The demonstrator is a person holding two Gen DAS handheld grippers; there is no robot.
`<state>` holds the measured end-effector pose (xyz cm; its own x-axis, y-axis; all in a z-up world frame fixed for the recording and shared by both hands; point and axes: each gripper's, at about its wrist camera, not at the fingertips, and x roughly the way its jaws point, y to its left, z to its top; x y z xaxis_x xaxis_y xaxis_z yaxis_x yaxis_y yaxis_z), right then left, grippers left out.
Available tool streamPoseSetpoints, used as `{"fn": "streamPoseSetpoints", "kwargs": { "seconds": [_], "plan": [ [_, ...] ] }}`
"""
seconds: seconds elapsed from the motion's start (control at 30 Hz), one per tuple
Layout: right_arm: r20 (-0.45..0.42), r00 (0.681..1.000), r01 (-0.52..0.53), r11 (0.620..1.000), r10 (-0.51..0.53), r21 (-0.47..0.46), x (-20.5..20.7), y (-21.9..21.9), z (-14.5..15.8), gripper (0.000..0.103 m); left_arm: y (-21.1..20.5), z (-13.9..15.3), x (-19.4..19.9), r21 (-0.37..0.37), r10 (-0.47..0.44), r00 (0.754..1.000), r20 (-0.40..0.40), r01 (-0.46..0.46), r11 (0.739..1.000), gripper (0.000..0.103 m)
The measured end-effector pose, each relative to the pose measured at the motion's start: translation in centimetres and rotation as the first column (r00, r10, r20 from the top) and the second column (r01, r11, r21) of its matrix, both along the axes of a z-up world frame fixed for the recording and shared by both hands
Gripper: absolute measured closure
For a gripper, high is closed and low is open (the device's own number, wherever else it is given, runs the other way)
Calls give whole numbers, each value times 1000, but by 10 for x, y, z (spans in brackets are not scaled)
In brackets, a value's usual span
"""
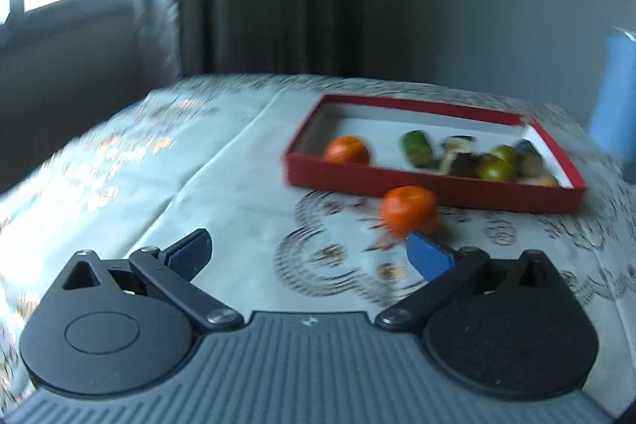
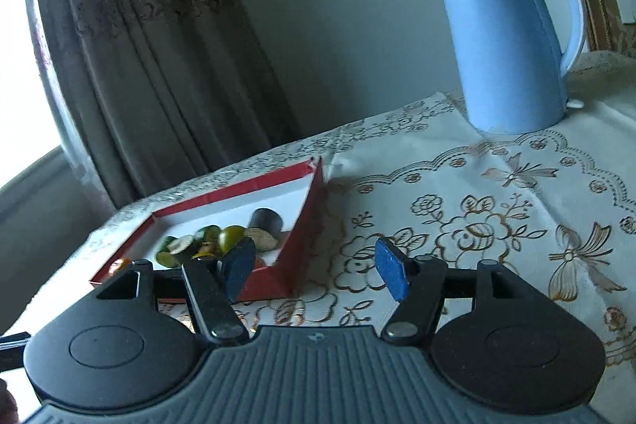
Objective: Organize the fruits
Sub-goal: 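Move the left gripper to the tangerine on the cloth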
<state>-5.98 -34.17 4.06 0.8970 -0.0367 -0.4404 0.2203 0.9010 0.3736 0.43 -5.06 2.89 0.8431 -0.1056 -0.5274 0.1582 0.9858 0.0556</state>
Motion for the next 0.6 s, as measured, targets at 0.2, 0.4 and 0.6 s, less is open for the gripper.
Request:
{"fn": "streamPoseSetpoints", "kwargs": {
  "seconds": [0.2, 0.4, 0.6],
  "plan": [
    [17, 1000, -12, 999, 12, 40, -3, -3, 2, 37, -31, -2, 14, 11, -121, 991, 49, 120, 993, 0],
    [36, 999, -25, 998, 23, 61, -5, -4, 5, 37, -32, -21, 53, -50, -197, 978, -68, 193, 980, 0],
    [55, 997, -51, 995, 47, 84, -7, -3, 8, 37, -31, -20, 63, -34, -167, 985, -42, 166, 986, 0]
  ]
}}
